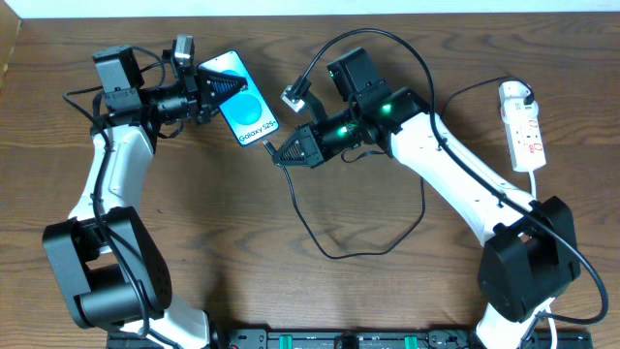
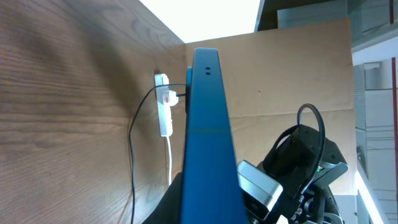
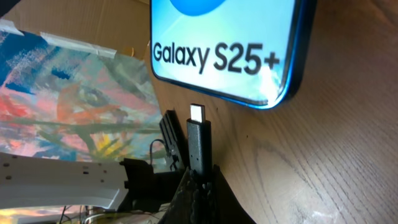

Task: Plug charger to phone and switch on socket
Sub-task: 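Push the plug into the phone's port with the right gripper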

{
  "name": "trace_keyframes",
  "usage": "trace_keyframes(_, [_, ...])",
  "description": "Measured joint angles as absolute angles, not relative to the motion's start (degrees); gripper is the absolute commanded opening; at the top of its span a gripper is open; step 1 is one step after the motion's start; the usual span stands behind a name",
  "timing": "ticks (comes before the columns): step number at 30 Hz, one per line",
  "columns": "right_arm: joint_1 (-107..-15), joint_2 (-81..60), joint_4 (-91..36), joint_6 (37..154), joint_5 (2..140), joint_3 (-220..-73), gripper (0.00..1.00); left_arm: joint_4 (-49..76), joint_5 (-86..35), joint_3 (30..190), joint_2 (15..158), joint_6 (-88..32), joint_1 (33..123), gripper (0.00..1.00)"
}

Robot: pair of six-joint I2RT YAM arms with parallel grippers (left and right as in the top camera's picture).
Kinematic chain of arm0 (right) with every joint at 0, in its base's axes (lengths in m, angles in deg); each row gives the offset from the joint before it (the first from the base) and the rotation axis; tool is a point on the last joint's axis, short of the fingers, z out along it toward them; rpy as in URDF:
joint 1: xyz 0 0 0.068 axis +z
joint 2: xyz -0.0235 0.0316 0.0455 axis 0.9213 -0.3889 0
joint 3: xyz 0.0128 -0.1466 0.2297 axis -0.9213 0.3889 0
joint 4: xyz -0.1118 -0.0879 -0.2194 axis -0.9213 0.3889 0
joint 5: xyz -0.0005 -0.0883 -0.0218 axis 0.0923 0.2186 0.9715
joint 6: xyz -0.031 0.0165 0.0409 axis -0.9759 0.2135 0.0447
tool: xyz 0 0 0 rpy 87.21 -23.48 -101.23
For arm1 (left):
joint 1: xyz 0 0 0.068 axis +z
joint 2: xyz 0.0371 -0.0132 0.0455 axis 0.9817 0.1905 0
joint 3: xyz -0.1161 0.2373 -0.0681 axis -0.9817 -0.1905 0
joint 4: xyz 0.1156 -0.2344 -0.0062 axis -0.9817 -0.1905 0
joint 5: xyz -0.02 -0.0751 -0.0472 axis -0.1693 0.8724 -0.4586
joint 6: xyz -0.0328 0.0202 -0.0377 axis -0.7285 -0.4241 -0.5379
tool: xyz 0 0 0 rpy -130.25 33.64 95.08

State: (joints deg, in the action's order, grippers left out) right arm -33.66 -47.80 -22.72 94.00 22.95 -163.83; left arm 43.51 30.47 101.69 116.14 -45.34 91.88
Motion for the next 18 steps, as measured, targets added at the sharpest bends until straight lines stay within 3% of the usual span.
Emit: trace_keyframes(18, [-33.66, -47.83, -22.92, 94.28, 22.55, -163.83, 0.01, 43.51, 30.26, 101.69, 116.14, -46.22, 90.85, 0.07])
